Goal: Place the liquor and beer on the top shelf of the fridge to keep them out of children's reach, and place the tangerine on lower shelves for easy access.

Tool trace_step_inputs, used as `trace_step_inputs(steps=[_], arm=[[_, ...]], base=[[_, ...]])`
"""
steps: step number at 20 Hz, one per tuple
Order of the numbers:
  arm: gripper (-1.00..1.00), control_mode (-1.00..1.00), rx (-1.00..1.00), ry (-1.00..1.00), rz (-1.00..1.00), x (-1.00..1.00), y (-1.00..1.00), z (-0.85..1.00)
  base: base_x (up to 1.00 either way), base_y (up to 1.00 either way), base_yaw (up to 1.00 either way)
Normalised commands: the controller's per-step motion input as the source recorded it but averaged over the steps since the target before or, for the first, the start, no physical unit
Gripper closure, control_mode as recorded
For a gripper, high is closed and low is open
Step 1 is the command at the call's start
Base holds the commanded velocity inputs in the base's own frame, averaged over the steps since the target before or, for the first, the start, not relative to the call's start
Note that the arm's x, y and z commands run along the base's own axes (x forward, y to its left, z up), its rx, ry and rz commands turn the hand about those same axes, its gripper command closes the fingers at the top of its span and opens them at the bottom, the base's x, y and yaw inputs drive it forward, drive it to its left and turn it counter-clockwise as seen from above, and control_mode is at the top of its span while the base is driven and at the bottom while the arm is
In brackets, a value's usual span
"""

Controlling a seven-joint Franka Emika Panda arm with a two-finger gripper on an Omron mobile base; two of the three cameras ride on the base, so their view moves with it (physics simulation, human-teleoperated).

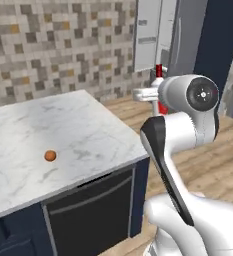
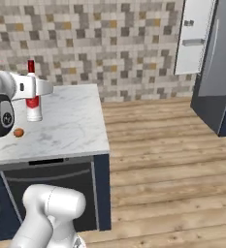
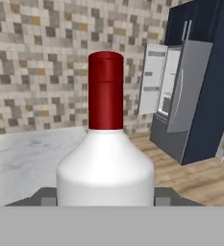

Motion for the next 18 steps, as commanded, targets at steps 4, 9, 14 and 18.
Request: trace_step_inputs(steps=[4, 9, 14, 18], arm=[[1.0, 1.0, 0.0, 0.0, 0.0, 0.0, 0.0, 0.0], [1.0, 1.0, 0.0, 0.0, 0.0, 0.0, 0.0, 0.0], [1.0, 1.0, 0.0, 0.0, 0.0, 0.0, 0.0, 0.0], [1.0, 1.0, 0.0, 0.0, 0.0, 0.0, 0.0, 0.0]], base=[[0.08, -0.97, -0.65], [0.36, -0.77, -0.63], [0.62, -0.48, -0.48], [0.93, -0.12, -0.17]])
